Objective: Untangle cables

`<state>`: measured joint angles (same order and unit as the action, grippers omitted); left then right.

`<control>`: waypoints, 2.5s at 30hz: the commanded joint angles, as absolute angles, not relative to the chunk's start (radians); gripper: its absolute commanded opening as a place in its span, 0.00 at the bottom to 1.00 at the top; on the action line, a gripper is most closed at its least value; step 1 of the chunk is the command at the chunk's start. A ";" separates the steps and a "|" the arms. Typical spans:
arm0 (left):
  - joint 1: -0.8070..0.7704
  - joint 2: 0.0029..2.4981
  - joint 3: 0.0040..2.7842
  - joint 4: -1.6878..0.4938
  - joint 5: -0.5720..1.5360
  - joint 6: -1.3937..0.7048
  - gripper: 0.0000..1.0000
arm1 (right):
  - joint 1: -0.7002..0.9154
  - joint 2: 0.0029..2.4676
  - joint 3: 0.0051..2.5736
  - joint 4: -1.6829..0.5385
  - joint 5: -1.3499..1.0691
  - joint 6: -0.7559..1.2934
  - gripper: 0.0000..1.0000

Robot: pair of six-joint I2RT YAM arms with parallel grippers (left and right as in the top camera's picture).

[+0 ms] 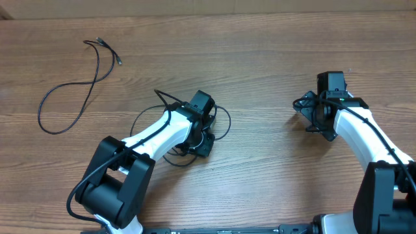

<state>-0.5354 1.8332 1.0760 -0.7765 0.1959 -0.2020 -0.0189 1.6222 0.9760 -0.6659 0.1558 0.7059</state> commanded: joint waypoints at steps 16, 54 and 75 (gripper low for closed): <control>-0.526 1.831 1.225 -1.004 0.069 -0.085 0.50 | -0.022 1.607 0.976 -0.661 0.157 0.699 1.00; -0.526 1.831 1.039 -0.799 -0.001 -0.112 0.27 | -0.022 1.607 0.976 -0.661 0.157 0.699 1.00; -0.526 1.828 0.991 -0.785 0.101 -0.139 0.04 | -0.022 1.607 0.976 -0.661 0.157 0.699 1.00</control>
